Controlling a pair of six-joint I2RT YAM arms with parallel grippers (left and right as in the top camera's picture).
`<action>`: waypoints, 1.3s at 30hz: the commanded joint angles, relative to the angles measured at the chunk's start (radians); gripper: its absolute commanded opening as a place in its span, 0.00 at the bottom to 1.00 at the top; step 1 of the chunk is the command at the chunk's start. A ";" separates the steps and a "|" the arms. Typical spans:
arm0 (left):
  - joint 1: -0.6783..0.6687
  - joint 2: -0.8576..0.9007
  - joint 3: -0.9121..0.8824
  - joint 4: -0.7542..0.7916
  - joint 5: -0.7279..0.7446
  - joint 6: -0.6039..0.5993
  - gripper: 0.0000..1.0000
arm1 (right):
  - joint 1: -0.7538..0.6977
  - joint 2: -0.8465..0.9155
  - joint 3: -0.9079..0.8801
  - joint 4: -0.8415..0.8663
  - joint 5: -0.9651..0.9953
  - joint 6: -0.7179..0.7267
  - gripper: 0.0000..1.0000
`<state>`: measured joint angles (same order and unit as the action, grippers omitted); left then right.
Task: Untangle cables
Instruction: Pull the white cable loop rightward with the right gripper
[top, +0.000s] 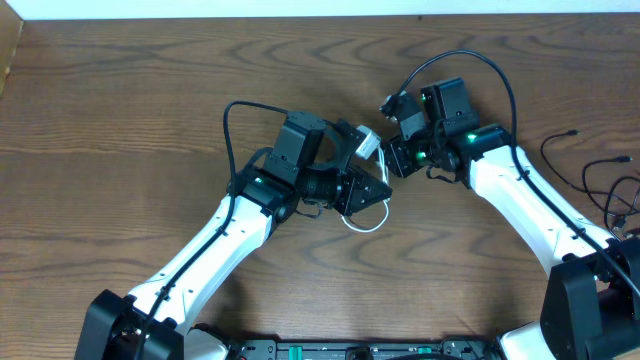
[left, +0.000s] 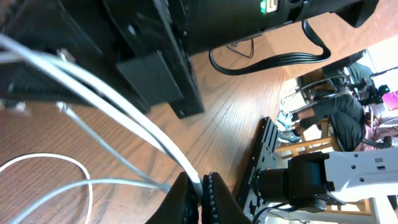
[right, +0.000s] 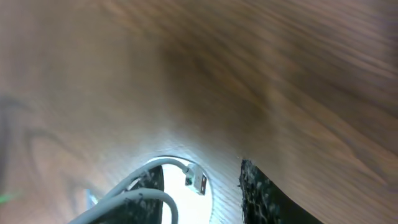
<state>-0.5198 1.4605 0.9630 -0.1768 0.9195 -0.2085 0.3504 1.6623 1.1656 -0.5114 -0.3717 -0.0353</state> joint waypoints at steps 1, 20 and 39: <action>0.001 -0.011 0.003 -0.002 0.041 0.013 0.08 | 0.004 0.007 0.013 -0.002 0.162 0.100 0.32; 0.002 -0.011 0.003 -0.111 -0.030 0.071 0.08 | -0.048 0.007 0.009 -0.133 0.542 0.357 0.01; 0.002 -0.011 0.003 -0.289 -0.411 0.081 0.36 | -0.077 0.007 0.009 -0.161 -0.010 -0.027 0.02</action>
<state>-0.5198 1.4605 0.9630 -0.4793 0.5316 -0.1459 0.2722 1.6623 1.1656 -0.6636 -0.0673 0.1715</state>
